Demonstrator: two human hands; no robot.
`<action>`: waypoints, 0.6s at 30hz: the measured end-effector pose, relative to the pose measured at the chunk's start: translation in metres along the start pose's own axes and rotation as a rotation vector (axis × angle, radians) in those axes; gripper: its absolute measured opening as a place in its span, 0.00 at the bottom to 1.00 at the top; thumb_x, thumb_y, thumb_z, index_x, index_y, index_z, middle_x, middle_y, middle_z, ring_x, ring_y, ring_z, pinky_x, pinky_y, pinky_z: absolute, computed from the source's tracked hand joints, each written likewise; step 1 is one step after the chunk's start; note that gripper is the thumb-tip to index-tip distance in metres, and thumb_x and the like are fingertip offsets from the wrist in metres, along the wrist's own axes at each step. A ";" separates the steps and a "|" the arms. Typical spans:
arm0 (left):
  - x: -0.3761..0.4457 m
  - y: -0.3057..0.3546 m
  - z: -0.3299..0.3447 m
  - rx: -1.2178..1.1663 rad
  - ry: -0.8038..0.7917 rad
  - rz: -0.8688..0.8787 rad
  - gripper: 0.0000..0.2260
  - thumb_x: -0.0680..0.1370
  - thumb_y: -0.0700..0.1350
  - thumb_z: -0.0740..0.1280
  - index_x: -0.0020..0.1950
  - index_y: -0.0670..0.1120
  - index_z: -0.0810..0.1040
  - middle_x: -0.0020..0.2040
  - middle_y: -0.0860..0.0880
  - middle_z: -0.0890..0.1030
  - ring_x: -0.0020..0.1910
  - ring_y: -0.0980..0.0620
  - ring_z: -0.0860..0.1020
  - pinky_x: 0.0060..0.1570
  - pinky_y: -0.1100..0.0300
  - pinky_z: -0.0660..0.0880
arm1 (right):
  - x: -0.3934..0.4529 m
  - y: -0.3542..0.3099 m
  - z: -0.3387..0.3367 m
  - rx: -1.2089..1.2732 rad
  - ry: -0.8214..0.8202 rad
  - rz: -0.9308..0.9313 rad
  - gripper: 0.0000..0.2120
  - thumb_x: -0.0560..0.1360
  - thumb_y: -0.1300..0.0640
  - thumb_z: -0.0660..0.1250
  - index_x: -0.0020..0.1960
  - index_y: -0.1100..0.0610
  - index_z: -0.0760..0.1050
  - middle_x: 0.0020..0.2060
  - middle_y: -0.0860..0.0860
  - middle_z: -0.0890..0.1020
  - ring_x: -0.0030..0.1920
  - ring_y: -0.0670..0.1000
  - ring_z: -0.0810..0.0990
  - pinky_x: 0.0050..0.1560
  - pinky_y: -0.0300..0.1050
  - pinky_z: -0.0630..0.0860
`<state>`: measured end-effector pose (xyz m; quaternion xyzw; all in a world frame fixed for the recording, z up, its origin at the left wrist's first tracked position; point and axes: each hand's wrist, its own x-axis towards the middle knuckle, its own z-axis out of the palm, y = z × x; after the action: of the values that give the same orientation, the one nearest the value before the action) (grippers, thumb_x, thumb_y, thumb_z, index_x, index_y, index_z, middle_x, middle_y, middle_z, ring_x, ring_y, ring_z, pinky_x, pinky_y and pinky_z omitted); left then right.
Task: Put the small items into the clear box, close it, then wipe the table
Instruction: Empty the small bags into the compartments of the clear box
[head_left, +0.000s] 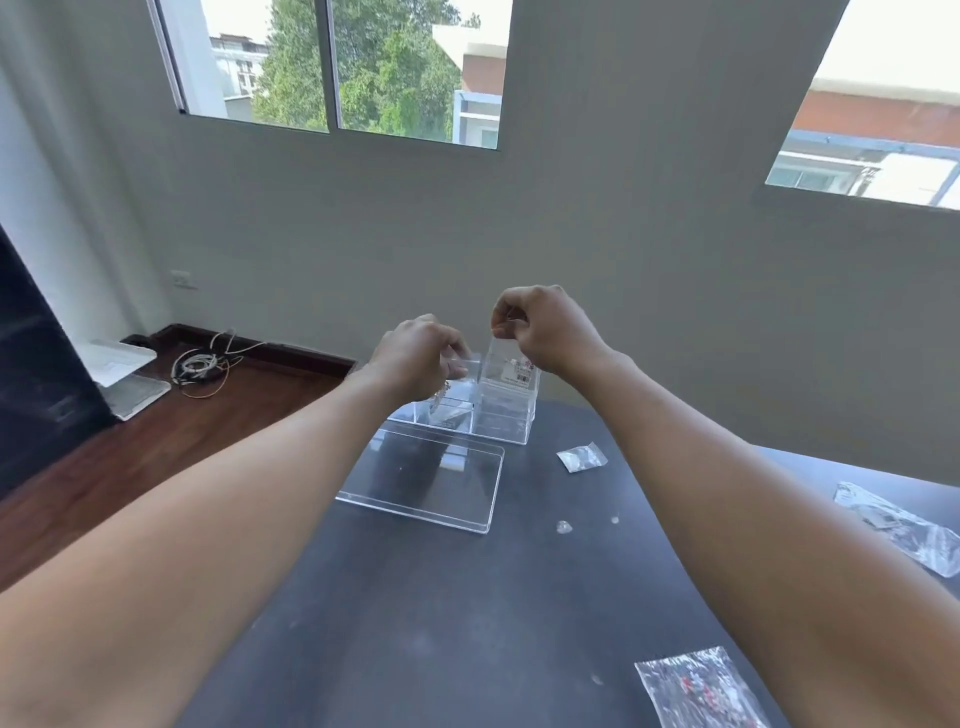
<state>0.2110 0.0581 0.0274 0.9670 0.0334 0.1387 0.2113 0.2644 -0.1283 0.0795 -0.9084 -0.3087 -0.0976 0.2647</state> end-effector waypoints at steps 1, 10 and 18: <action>-0.001 0.000 0.001 -0.012 0.023 -0.014 0.11 0.73 0.50 0.77 0.54 0.54 0.84 0.51 0.53 0.77 0.55 0.48 0.78 0.57 0.54 0.74 | 0.002 0.003 0.003 0.010 -0.009 0.017 0.11 0.73 0.65 0.68 0.42 0.49 0.82 0.36 0.42 0.85 0.43 0.47 0.85 0.51 0.50 0.82; -0.007 -0.002 0.005 -0.096 0.116 0.040 0.08 0.76 0.46 0.74 0.55 0.51 0.86 0.51 0.48 0.82 0.51 0.46 0.81 0.55 0.54 0.76 | -0.017 0.021 0.016 0.022 -0.064 0.113 0.31 0.73 0.43 0.75 0.73 0.47 0.72 0.64 0.51 0.79 0.63 0.52 0.78 0.68 0.57 0.71; -0.004 -0.004 -0.003 -0.271 0.000 0.016 0.07 0.78 0.40 0.69 0.51 0.52 0.83 0.38 0.53 0.84 0.36 0.54 0.83 0.42 0.60 0.78 | -0.044 0.033 0.009 -0.095 -0.066 0.063 0.12 0.68 0.51 0.81 0.49 0.51 0.86 0.53 0.50 0.79 0.50 0.52 0.81 0.56 0.51 0.78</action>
<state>0.2059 0.0622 0.0277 0.9298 0.0066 0.1439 0.3386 0.2496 -0.1681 0.0432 -0.9320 -0.2833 -0.0740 0.2138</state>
